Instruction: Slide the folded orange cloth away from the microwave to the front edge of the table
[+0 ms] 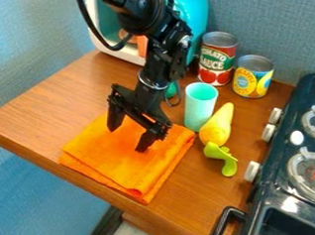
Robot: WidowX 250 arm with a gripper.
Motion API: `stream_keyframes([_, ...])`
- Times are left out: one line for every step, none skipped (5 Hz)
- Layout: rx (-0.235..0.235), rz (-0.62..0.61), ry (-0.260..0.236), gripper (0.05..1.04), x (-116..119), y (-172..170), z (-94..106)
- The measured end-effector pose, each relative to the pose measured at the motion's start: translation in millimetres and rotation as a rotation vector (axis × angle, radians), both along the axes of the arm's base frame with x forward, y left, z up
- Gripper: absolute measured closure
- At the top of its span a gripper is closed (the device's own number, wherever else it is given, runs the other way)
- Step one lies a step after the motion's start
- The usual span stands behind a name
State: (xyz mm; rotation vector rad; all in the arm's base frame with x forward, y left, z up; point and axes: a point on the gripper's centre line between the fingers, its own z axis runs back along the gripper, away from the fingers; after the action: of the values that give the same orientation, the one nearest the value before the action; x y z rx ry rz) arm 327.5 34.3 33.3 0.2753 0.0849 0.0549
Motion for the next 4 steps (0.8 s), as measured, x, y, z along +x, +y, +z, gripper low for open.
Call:
stream_keyframes([-0.001, -0.003, 0.0, 0.083, -0.1, 0.5, 0.2])
stream_keyframes([-0.011, -0.015, 0.006, 0.083, 0.1, 0.1, 0.8])
stream_keyframes([-0.106, -0.028, -0.012, 0.083, 2.3, 1.9, 28.8])
stream_keyframes([-0.305, -0.067, 0.0, 0.083, 7.6, 10.1, 66.3])
